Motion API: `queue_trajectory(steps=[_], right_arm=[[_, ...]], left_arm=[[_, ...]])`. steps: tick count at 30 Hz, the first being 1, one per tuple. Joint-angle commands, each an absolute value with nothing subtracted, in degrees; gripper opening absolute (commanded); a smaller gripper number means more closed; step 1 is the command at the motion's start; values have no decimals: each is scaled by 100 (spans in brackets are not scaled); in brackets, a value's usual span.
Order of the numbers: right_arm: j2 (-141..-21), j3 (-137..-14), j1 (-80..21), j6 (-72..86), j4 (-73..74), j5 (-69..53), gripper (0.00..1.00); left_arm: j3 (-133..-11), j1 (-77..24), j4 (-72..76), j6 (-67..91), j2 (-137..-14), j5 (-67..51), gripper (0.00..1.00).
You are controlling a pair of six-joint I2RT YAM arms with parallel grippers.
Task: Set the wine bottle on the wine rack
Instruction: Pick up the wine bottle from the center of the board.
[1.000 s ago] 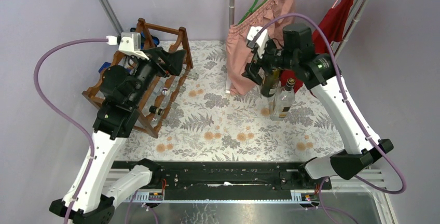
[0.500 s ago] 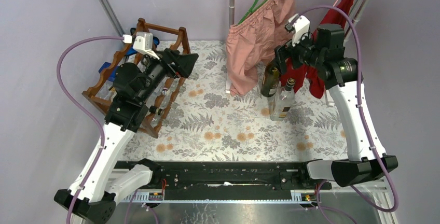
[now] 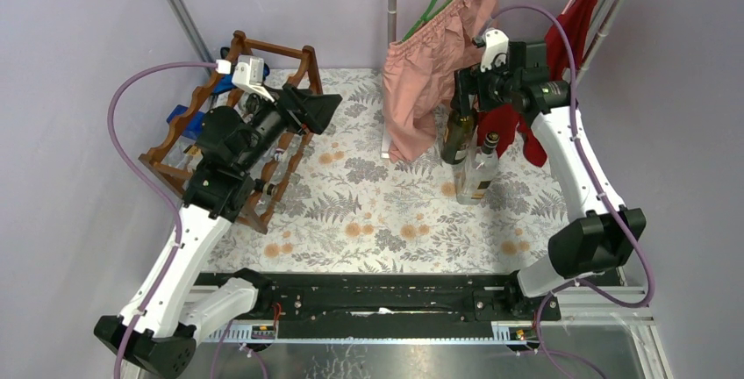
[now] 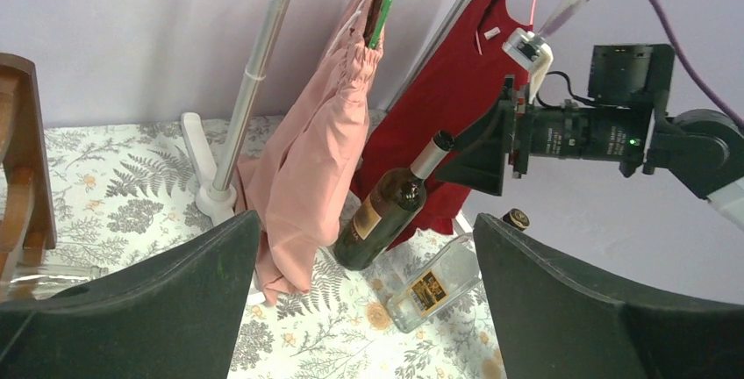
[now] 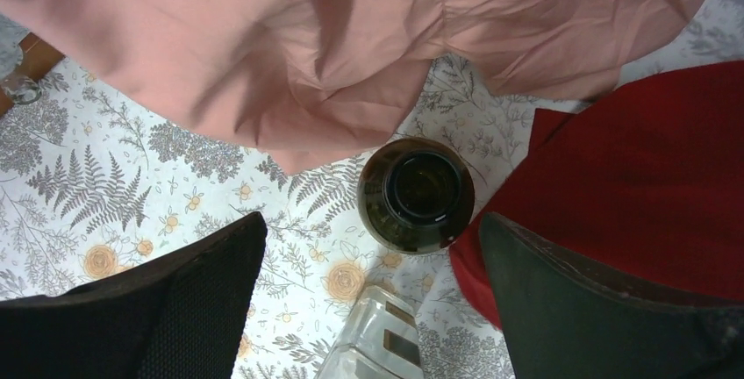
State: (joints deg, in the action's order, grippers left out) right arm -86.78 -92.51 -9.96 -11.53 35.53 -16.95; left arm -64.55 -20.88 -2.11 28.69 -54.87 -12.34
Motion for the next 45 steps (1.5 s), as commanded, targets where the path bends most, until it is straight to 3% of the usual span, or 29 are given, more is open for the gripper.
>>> queue_trajectory(steps=[1, 24, 37, 45], right_arm=[[-8845, -9521, -974, -858, 3309, -1547, 96], [-9565, -10011, -976, -1004, 3309, -1461, 56], [-9475, -10015, -971, -1041, 3298, -1451, 15], [-9361, -10415, -972, -732, 3340, -1658, 1]], left_arm=[[-6372, -2065, 219, 3044, -5437, -1360, 99], [-5975, -2065, 814, 3951, -5745, -1650, 99], [-5524, -2074, 1394, 5350, -6157, -1910, 93], [-5746, -2089, 1200, 5264, -6362, -2060, 91]])
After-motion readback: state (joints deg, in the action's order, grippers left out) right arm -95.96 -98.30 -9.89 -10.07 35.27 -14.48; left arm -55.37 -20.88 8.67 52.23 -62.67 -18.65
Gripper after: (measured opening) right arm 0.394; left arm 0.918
